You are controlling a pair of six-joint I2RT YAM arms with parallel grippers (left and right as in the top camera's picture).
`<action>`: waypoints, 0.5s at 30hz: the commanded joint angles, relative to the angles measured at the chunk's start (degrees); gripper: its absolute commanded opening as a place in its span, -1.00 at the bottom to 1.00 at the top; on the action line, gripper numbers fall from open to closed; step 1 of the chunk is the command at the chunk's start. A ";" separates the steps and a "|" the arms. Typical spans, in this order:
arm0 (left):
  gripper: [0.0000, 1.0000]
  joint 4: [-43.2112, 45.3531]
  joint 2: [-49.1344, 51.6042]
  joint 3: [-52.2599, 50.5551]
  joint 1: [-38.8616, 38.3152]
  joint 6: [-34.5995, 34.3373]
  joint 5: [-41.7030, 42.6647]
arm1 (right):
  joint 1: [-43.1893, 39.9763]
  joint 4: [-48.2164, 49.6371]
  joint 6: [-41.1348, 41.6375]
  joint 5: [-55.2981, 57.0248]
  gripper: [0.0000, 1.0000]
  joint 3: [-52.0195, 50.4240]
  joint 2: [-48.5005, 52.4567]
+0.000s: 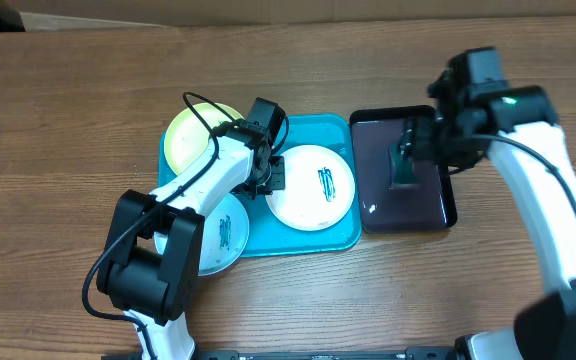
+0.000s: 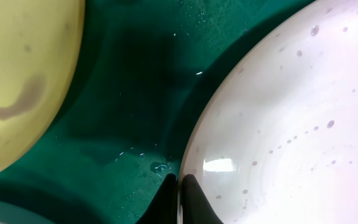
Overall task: Clean dirty plates on tray and stack at the side
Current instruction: 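Reach the right gripper into the black tray and grasp the green sponge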
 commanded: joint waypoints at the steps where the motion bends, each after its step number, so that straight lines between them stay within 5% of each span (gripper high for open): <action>1: -0.91 0.20 0.59 -0.42 -0.11 -0.98 0.00 | 1.62 0.90 2.71 11.23 0.47 1.14 4.24; 15: -0.87 0.26 0.59 -0.42 -0.11 -0.98 0.00 | 1.75 9.29 2.71 13.75 0.48 -3.74 15.74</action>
